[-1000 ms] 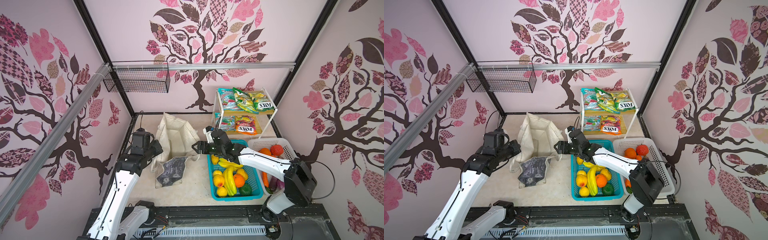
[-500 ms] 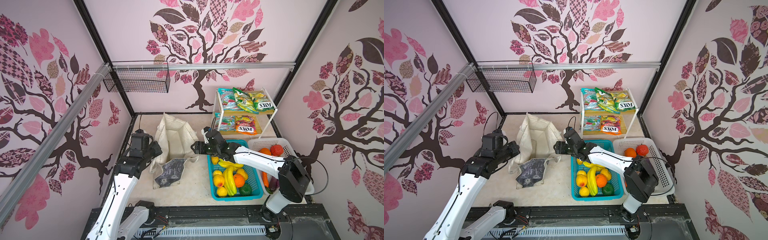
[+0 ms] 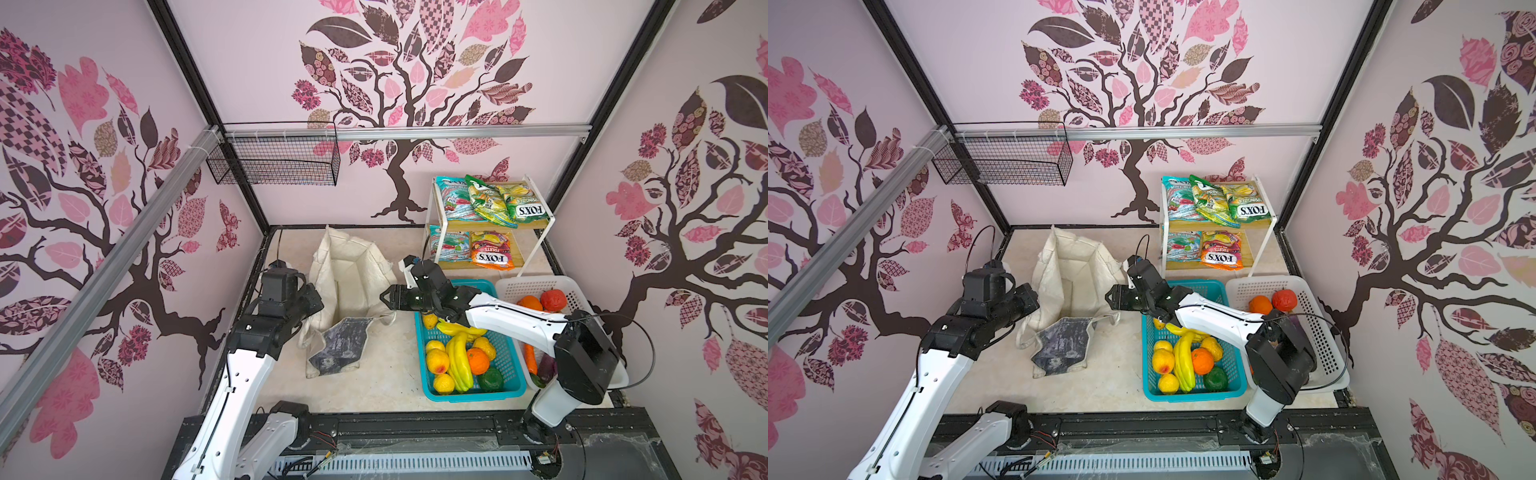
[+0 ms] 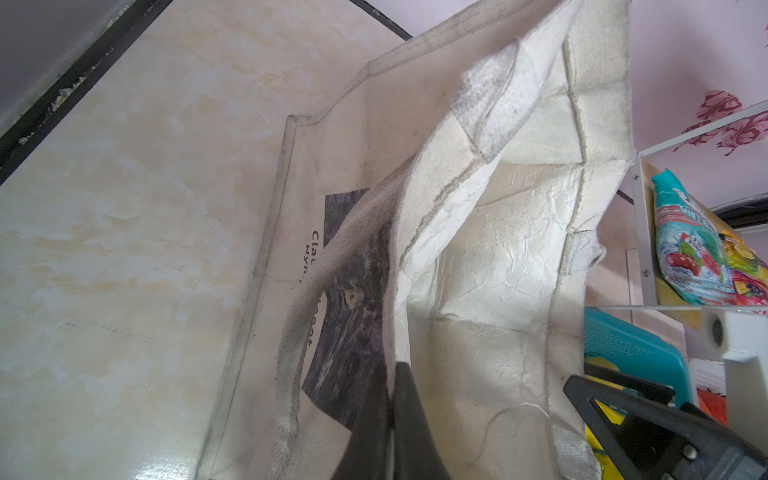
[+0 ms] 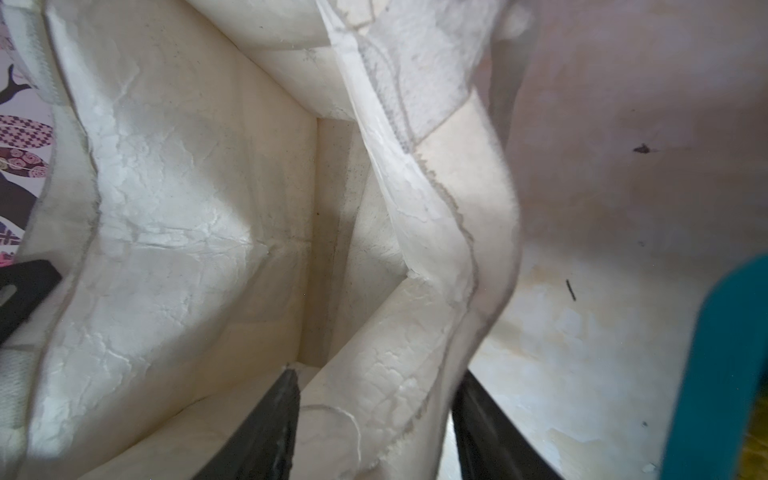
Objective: Place the food into the grocery bag and tie it
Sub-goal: 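Pull the bag rims apart with both grippers to open the tote upright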
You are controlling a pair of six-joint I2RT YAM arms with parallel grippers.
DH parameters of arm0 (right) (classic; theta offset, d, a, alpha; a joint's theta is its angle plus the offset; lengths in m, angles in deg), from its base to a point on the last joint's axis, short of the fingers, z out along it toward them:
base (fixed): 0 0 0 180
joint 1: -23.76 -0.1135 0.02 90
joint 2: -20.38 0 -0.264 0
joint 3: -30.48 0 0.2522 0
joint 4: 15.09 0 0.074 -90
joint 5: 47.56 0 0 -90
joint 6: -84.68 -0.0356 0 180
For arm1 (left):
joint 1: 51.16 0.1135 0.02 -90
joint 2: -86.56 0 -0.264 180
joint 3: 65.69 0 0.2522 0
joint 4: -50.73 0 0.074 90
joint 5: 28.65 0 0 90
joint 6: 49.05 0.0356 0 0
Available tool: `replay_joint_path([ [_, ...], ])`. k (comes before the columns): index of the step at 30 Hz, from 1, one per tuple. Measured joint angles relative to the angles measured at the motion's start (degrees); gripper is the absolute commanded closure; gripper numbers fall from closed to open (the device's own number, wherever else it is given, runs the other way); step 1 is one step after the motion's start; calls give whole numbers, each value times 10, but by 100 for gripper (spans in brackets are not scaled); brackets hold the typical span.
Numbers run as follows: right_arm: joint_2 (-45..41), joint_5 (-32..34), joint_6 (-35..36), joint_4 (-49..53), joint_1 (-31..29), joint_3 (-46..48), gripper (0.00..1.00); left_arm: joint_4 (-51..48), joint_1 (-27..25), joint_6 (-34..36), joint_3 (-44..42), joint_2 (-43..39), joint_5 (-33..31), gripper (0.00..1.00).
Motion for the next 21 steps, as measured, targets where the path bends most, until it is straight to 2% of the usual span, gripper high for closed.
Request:
replay_joint_path([
  [3, 8, -6, -8, -3, 0, -1, 49, 1, 0, -1, 0, -1, 0, 94],
  [6, 15, -7, -13, 1, 0, -5, 38, 1, 0, -3, 0, -3, 0, 94],
  [9, 29, -6, -18, 1, 0, -10, 40, 1, 0, -5, 0, -4, 0, 94],
  [10, 32, -6, -21, 2, 0, -10, 44, 1, 0, -5, 0, -4, 0, 94],
  [15, 43, -15, -26, -4, 0, -10, 92, 1, 0, -7, -1, -5, 4, 94],
  [16, 42, -15, -25, -7, 0, -10, 97, 2, 0, -7, -1, -5, 4, 94],
  [21, 28, 8, 3, 25, 0, -18, 100, 2, 0, -5, -1, -4, 3, 95],
])
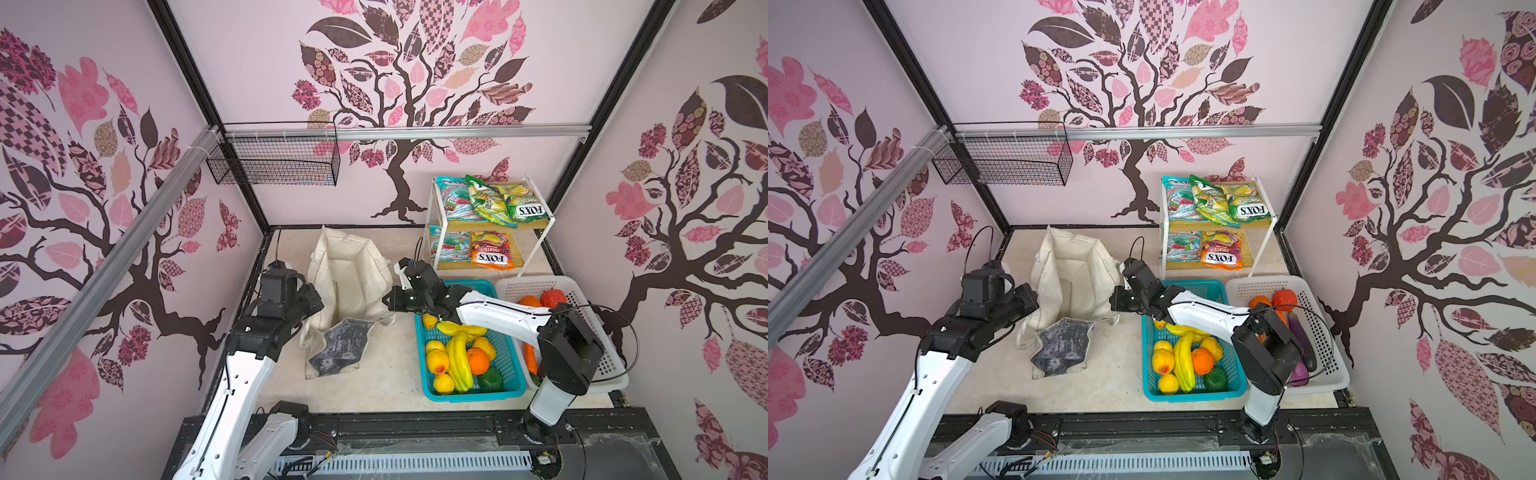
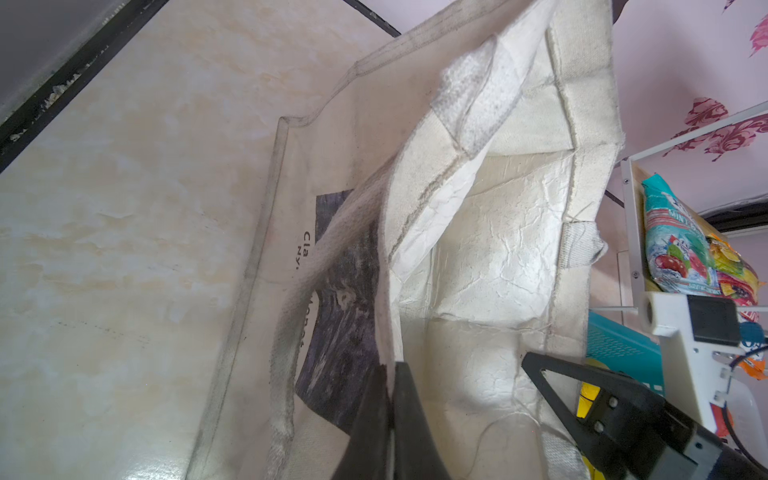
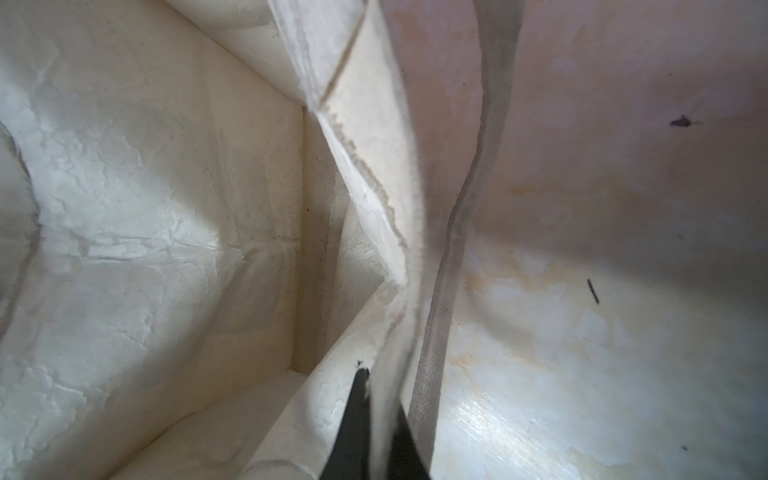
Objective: Place the food into the grocery bag and tie it
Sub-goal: 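Pull the bag rims apart with both grippers to open the tote upright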
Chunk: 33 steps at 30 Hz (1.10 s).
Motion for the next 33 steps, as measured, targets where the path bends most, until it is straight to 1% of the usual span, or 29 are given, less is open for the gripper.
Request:
replay_joint_path([
  [5, -51, 65, 39, 96, -4, -31, 100, -22, 0, 12, 14, 20, -24, 98],
  [11, -88, 161, 79, 234, -7, -118, 100, -70, 0, 31, 68, 44, -90, 100],
  [14, -101, 199, 90, 280, -7, -131, 100, -85, -1, 35, 86, 50, -118, 100],
  [17, -107, 209, 94, 313, -6, -131, 100, -99, -4, 39, 93, 55, -133, 100],
  [21, -115, 193, 97, 313, 13, -108, 100, -111, -9, 40, 92, 58, -148, 100],
  [26, -131, 176, 97, 299, 23, -81, 100, -100, -13, 41, 91, 58, -120, 99],
  [28, -135, 177, 98, 297, 24, -72, 100, -87, -11, 43, 87, 57, -90, 94],
  [29, -136, 180, 100, 298, 24, -68, 100, -78, -10, 45, 82, 55, -71, 89],
  [30, -136, 183, 101, 299, 23, -66, 100, -70, -10, 47, 78, 54, -57, 82],
  [32, -136, 189, 108, 299, 22, -62, 100, -55, -6, 55, 70, 49, -31, 60],
  [33, -136, 190, 110, 299, 22, -60, 100, -49, -5, 57, 66, 48, -19, 52],
])
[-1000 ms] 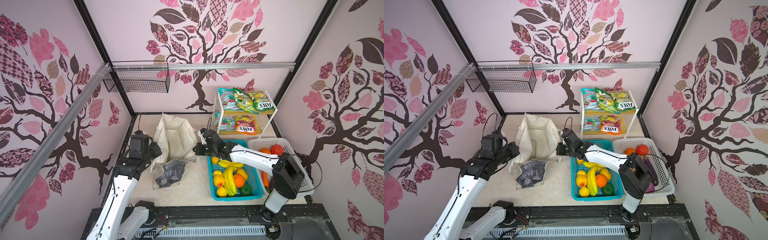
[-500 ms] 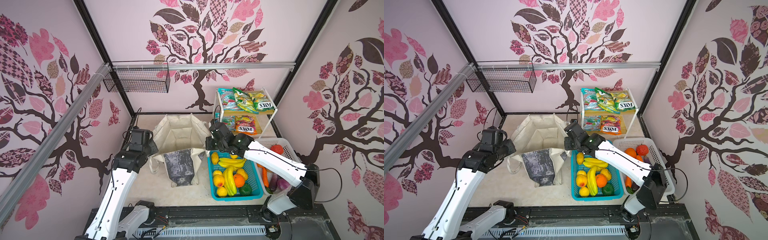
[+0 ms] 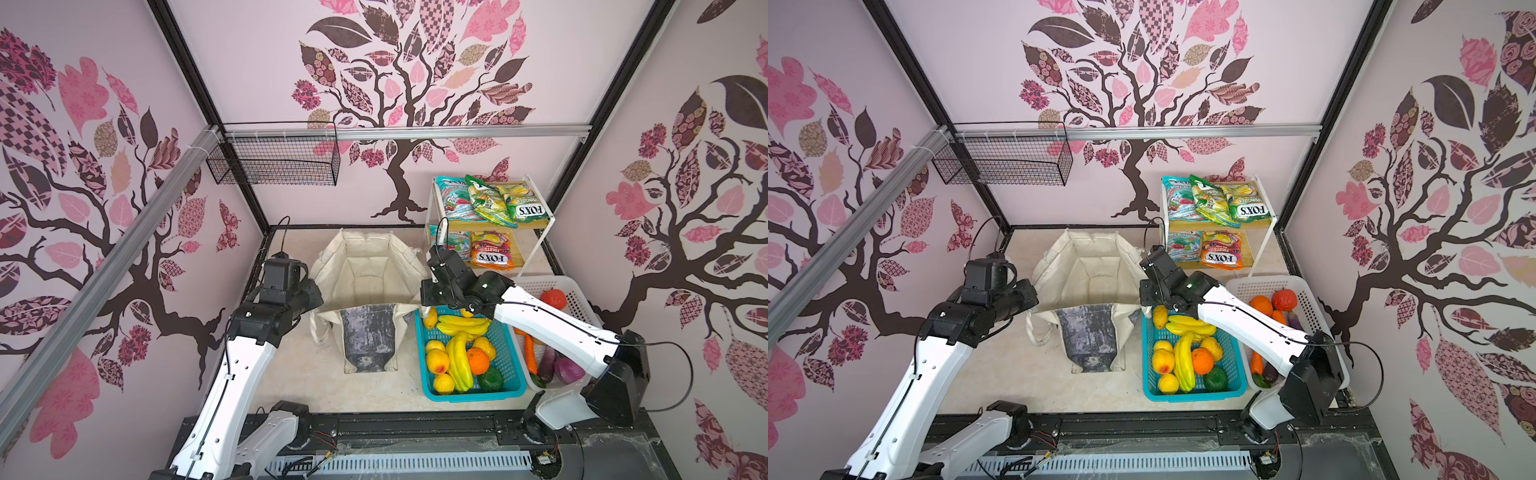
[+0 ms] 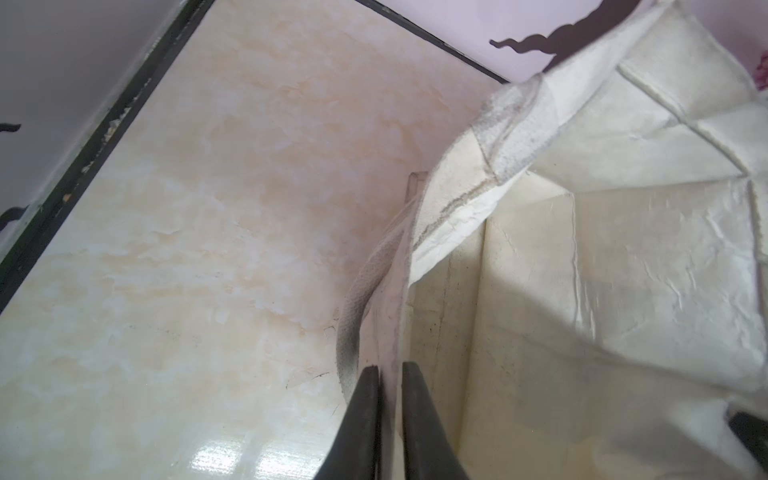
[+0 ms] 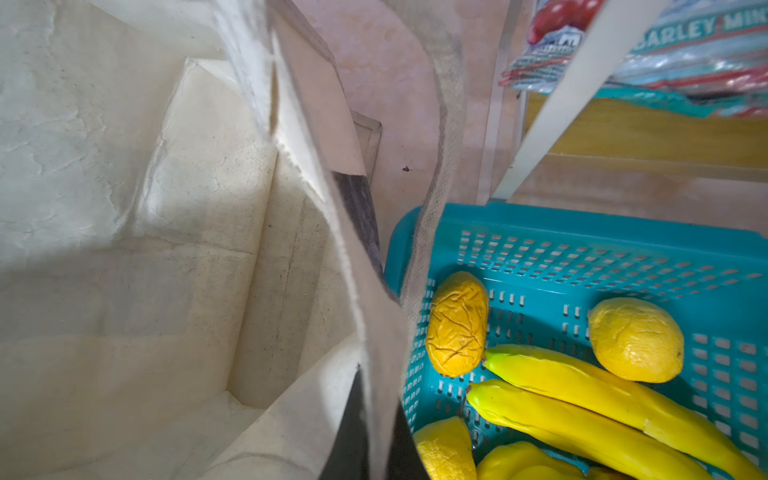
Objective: Place the food into the grocery bag and tie it
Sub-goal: 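Pull the bag rims apart with both grippers to open the tote upright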
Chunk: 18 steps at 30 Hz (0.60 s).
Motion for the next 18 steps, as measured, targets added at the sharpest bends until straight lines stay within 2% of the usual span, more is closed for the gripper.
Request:
replay_joint_path([
  [2, 0, 0, 7, -3, 0, 2, 94, 7, 1, 5, -2, 2, 14, 42],
  [7, 0, 0, 18, -14, 0, 4, 81, 15, 1, 26, -2, 30, 20, 25],
  [8, 0, 0, 21, -18, 0, 4, 80, 16, 1, 30, -1, 38, 18, 22],
  [9, 0, -1, 23, -21, 0, 4, 79, 15, 1, 32, 2, 47, 17, 24],
  [13, 1, -7, 25, -32, 0, 4, 80, 3, -1, 45, 38, 101, 21, 79],
  [14, 1, -8, 24, -34, 0, 4, 81, 1, -2, 47, 47, 114, 19, 90],
  [16, 1, -9, 25, -35, 0, 4, 89, -3, -4, 52, 50, 126, 10, 100],
  [17, 1, -8, 23, -35, 0, 4, 97, -7, -4, 54, 50, 125, 4, 100],
  [18, 1, -7, 25, -34, 0, 4, 100, -9, -6, 51, 50, 121, -2, 100],
])
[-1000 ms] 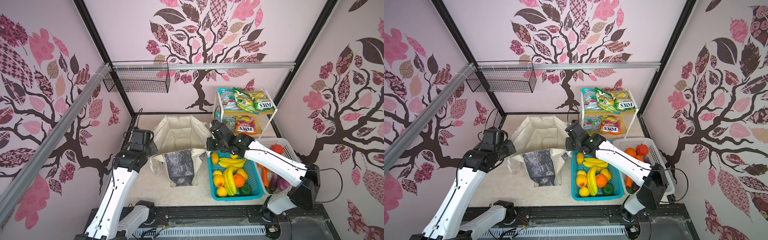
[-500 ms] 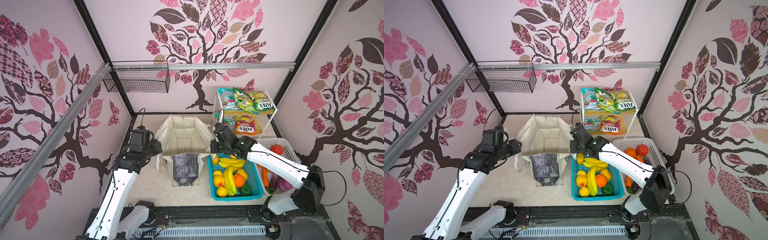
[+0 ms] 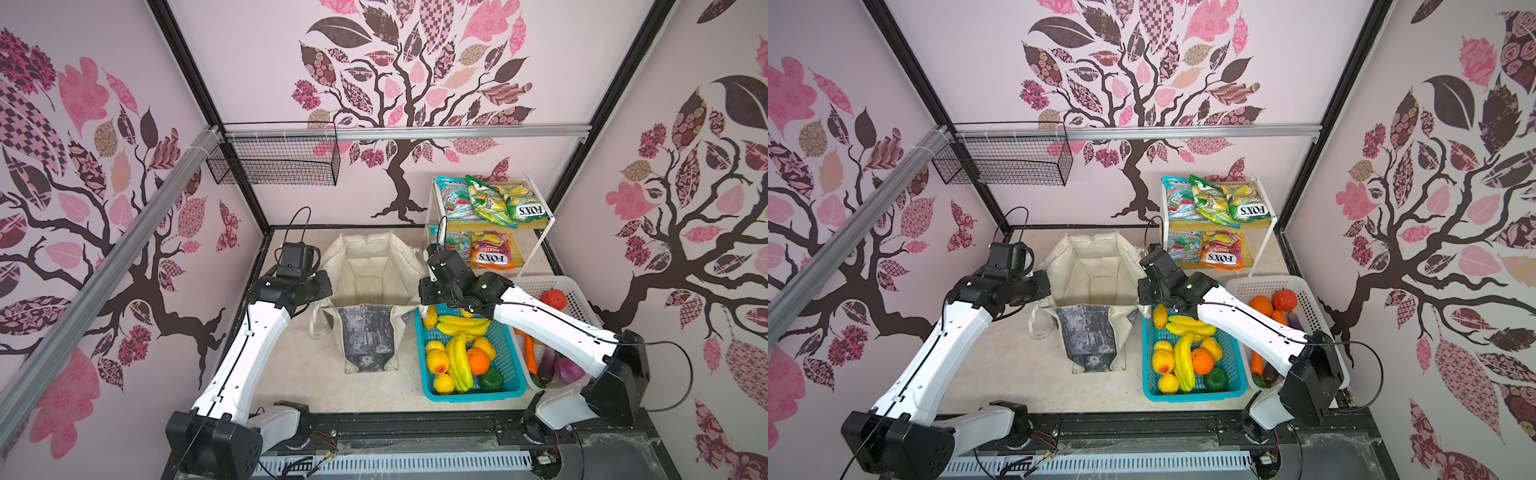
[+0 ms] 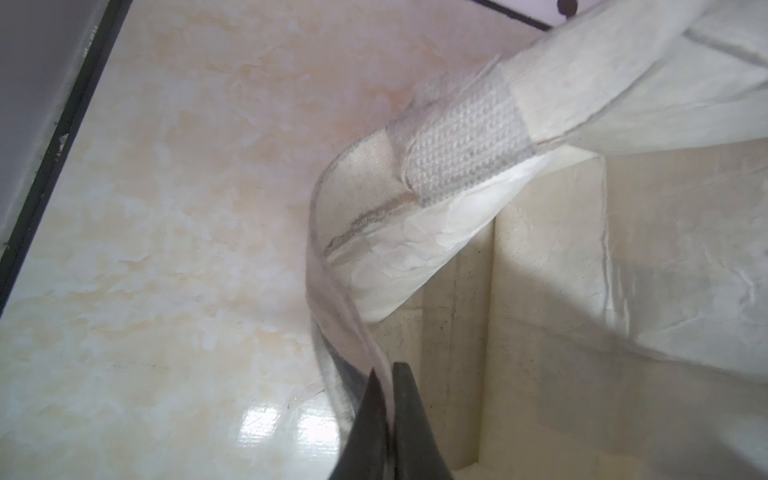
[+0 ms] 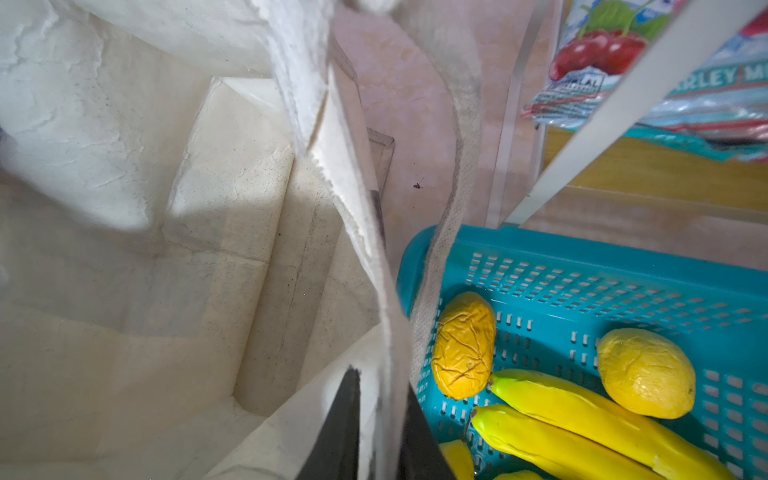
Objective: Place the food into the grocery bag and tie it
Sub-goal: 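Pull the bag rims apart with both grippers to open the tote upright, then release the bag rim with the right gripper and move it over the teal basket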
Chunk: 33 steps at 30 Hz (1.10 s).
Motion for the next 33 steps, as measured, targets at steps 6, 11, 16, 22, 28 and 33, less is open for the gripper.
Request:
replay_joint_path([
  [6, -1, -1, -1, 6, 7, 0, 100, -19, 2, -8, 0, -64, -50, 100],
  [11, -9, -20, -2, 0, 22, 14, 100, -38, 15, -12, 0, -80, -84, 100],
  [16, -21, -32, -3, -4, 27, 25, 100, -31, 15, -15, -12, -77, -70, 100],
  [22, -21, -50, -3, -10, 35, 34, 100, 10, 23, -17, -66, -100, -26, 100],
  [28, -21, -68, -1, -23, 39, 38, 88, 28, 25, -14, -81, -117, -19, 100],
  [33, -21, -80, -3, -33, 44, 45, 53, 36, 28, -10, -92, -117, -19, 100],
])
